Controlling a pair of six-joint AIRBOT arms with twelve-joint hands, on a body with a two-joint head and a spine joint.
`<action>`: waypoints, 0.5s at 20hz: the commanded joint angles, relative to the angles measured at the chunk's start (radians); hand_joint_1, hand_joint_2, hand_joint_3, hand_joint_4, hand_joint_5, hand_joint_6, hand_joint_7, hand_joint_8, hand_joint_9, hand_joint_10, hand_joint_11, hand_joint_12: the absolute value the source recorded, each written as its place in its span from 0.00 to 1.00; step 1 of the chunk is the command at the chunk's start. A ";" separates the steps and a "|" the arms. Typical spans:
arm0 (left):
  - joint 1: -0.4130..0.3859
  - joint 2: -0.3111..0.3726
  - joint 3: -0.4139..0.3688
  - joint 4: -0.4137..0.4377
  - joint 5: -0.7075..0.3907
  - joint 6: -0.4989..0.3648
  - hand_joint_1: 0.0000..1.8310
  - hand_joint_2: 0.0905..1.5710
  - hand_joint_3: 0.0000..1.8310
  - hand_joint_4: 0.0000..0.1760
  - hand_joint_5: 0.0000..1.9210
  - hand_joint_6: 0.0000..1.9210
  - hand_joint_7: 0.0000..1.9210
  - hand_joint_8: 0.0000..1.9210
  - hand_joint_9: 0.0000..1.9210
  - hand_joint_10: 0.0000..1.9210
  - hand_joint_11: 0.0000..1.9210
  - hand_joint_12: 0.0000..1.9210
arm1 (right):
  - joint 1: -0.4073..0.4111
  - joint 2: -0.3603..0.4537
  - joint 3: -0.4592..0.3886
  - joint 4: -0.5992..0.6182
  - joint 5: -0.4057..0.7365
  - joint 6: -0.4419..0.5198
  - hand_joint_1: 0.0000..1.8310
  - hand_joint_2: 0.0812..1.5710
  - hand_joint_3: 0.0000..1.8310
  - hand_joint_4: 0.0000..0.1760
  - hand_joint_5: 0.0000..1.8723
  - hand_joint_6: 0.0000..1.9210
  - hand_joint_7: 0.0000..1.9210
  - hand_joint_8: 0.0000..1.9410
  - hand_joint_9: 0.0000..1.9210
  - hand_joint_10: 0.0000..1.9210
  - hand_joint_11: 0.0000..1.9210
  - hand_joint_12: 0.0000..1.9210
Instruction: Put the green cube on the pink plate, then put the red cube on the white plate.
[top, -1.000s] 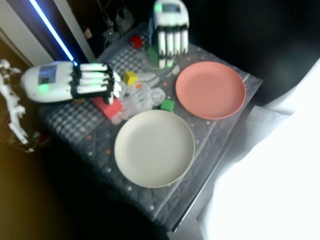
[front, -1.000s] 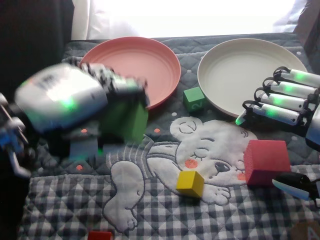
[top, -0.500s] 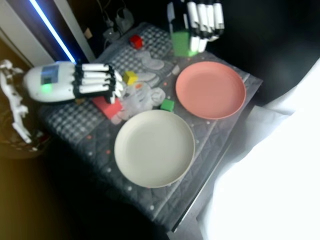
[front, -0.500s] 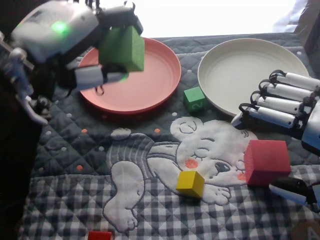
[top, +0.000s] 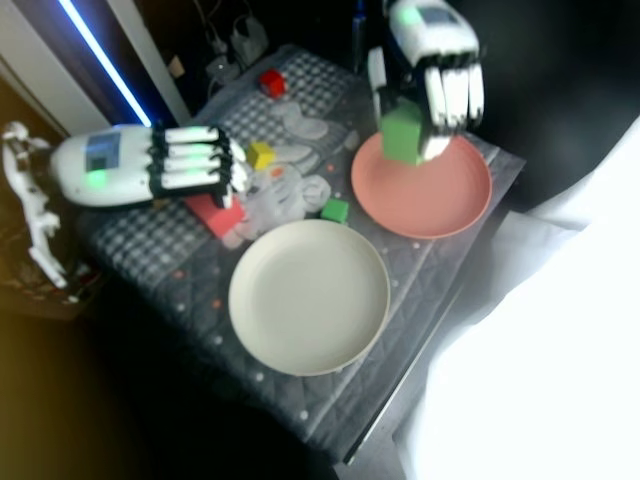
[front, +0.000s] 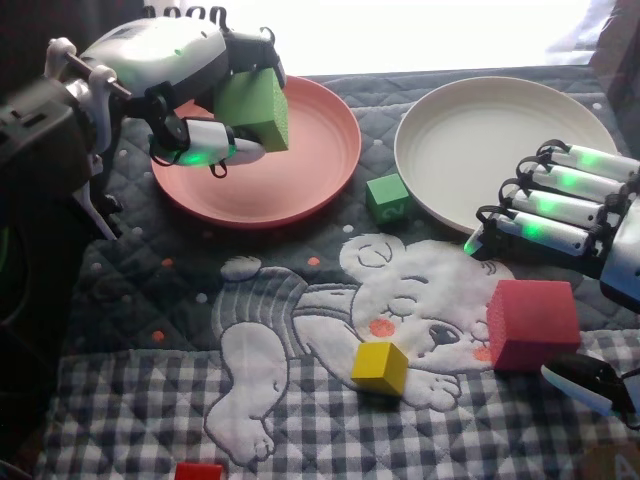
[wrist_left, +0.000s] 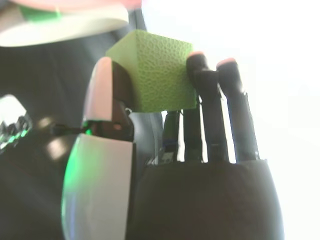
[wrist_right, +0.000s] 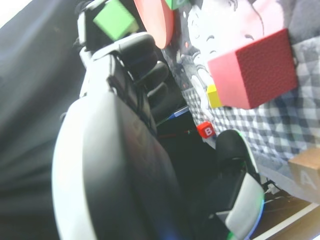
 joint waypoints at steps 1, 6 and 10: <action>-0.016 -0.011 0.009 -0.002 -0.089 -0.002 0.62 0.80 0.00 0.00 0.34 0.72 0.39 0.77 0.31 0.74 0.23 0.95 | 0.009 0.001 0.002 0.021 -0.121 0.001 0.37 0.41 0.41 0.00 0.04 0.54 0.10 0.48 0.04 0.60 0.00 0.87; -0.017 -0.024 0.020 -0.093 -0.055 -0.002 0.41 0.69 0.00 0.47 0.24 0.30 0.19 0.14 0.06 0.27 0.00 0.52 | 0.009 0.001 0.002 0.021 -0.121 0.001 0.37 0.42 0.40 0.00 0.05 0.53 0.11 0.46 0.04 0.59 0.00 0.85; 0.004 -0.027 0.030 -0.133 -0.059 -0.002 0.35 0.55 0.00 0.98 0.10 0.00 0.01 0.00 0.00 0.00 0.00 0.00 | 0.010 0.001 0.002 0.021 -0.121 0.001 0.38 0.43 0.40 0.00 0.03 0.54 0.10 0.46 0.03 0.59 0.00 0.84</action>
